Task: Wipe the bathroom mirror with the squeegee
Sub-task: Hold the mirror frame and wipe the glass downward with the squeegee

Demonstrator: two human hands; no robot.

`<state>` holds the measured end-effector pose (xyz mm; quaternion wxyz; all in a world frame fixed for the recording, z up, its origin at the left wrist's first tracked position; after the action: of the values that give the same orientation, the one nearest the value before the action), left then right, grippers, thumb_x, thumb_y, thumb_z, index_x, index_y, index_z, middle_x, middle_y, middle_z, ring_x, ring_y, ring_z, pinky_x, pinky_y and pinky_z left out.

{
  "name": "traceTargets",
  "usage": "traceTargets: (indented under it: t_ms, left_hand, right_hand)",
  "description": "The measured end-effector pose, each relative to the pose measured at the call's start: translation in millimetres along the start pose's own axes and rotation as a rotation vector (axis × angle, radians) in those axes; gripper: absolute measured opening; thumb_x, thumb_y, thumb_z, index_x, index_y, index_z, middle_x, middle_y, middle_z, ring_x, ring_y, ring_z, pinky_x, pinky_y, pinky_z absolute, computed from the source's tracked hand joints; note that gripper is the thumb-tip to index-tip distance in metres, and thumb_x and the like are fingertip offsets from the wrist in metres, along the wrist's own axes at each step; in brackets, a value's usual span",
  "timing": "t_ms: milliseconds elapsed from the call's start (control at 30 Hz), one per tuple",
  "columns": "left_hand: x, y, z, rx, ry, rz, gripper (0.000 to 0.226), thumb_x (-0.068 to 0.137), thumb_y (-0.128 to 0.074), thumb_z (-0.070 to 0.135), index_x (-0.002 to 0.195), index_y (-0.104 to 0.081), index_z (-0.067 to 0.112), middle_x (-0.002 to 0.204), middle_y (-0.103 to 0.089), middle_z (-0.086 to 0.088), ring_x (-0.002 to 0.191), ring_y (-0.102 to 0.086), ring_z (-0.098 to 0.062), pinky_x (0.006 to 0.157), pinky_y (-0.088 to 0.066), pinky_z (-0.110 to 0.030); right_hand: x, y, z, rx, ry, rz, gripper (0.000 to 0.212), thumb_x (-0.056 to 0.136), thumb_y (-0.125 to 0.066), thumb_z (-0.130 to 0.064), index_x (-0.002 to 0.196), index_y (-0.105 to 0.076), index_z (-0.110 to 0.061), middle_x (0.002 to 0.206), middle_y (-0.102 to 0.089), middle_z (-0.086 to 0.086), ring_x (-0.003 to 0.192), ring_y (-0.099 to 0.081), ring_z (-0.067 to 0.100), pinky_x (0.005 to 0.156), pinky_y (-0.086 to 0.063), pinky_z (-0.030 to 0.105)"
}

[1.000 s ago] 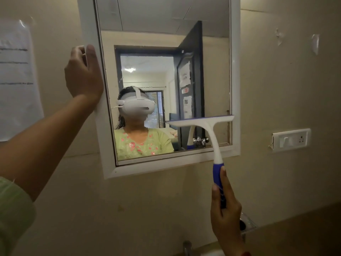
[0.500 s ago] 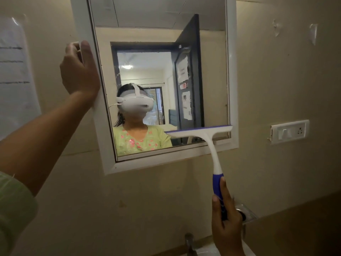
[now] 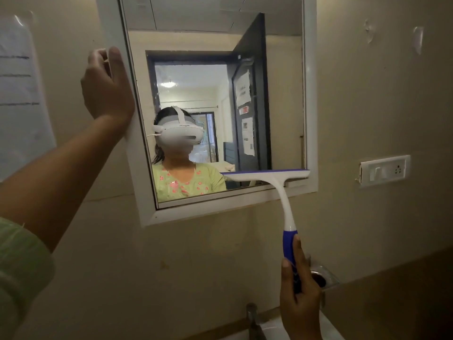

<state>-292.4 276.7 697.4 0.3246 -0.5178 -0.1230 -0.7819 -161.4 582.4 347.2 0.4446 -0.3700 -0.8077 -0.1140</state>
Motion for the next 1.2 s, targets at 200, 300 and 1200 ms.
traceTargets:
  t_ms: [200, 300, 1200]
  left_hand:
    - [-1, 0, 0, 0.021, -0.011, -0.005, 0.047, 0.099, -0.031, 0.042, 0.115, -0.055, 0.005, 0.089, -0.053, 0.002, 0.065, -0.043, -0.002, 0.054, -0.030, 0.001]
    - [-1, 1, 0, 0.018, -0.009, -0.004, 0.046, 0.099, -0.031, 0.041, 0.115, -0.055, 0.005, 0.091, -0.054, 0.001, 0.064, -0.043, 0.001, 0.056, -0.031, -0.003]
    - [4, 2, -6, 0.038, 0.022, -0.001, 0.042, 0.098, -0.033, 0.044, 0.112, -0.057, 0.012, 0.107, -0.068, -0.011, 0.099, -0.062, -0.029, 0.075, -0.042, -0.032]
  right_hand:
    - [11, -1, -7, 0.002, 0.010, -0.001, 0.054, 0.088, -0.037, -0.063, 0.138, -0.028, -0.046, 0.071, -0.056, -0.012, 0.046, -0.043, -0.003, 0.044, -0.036, 0.004]
    - [5, 1, -2, -0.021, 0.004, -0.008, 0.053, 0.088, -0.038, -0.063, 0.138, -0.028, -0.047, 0.069, -0.056, -0.016, 0.045, -0.042, -0.002, 0.044, -0.037, 0.005]
    - [50, -8, -94, -0.124, 0.210, -0.035, 0.046, 0.093, -0.041, -0.050, 0.137, -0.039, -0.040, 0.068, -0.055, -0.004, 0.044, -0.044, 0.003, 0.043, -0.037, 0.007]
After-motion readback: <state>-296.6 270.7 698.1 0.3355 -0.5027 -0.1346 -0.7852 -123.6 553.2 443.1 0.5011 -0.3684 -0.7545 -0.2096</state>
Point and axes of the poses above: each hand's wrist, its own x-axis towards the middle knuckle, its own y-axis out of the back of the hand, z = x × y, the point moved 10 cm from there along x, towards the middle knuckle
